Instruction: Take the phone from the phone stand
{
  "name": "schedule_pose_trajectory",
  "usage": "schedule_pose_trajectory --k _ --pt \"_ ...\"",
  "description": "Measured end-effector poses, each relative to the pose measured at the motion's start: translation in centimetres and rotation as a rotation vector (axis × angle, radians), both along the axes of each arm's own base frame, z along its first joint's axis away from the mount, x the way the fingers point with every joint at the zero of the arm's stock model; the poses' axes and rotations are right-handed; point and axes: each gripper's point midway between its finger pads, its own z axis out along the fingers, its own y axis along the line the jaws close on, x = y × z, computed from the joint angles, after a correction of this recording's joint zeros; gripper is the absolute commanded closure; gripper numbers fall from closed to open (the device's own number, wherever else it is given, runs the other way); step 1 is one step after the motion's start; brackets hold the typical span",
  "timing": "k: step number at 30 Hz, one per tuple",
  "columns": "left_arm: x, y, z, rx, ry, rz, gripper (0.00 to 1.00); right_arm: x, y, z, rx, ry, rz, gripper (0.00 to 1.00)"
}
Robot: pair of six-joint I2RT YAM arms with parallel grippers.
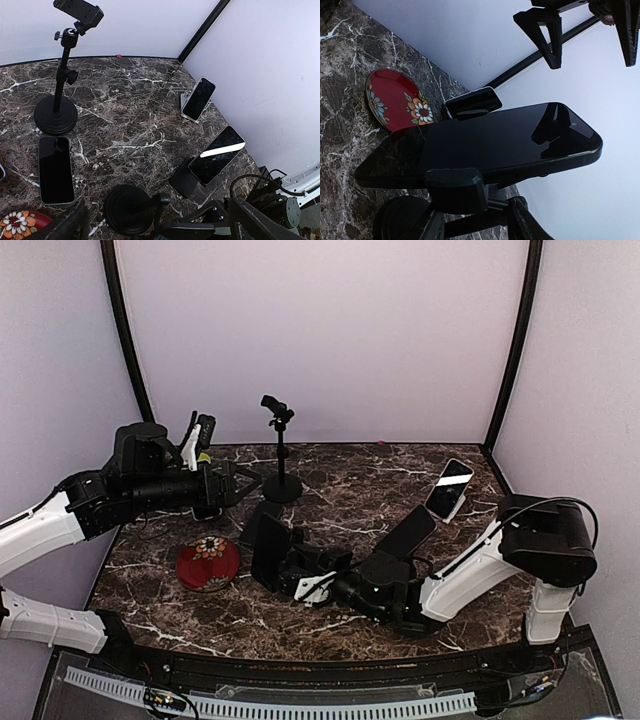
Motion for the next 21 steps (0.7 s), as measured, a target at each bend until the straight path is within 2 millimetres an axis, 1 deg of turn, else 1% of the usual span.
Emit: schedule_pose_trajectory --k 3,10,17,21 --pt "0.00 0.00 -0.01 0.000 0.001 0.000 0.01 0.13 -0.03 0.52 0.017 -0.010 -0.009 0.56" --pt "0.05 0.05 -0.02 0.001 0.000 0.004 0.01 0.16 0.06 0.68 0.021 -0.010 -0.010 0.57" --pt "0.19 0.16 -0.51 0.004 0.004 0.016 0.01 -0.38 0.35 0.81 0.026 -0.010 0.003 0.55" --pt "0.24 0.14 -0.42 0.001 0.001 0.017 0.01 -0.61 0.45 0.77 0.028 -0.003 0.010 0.54"
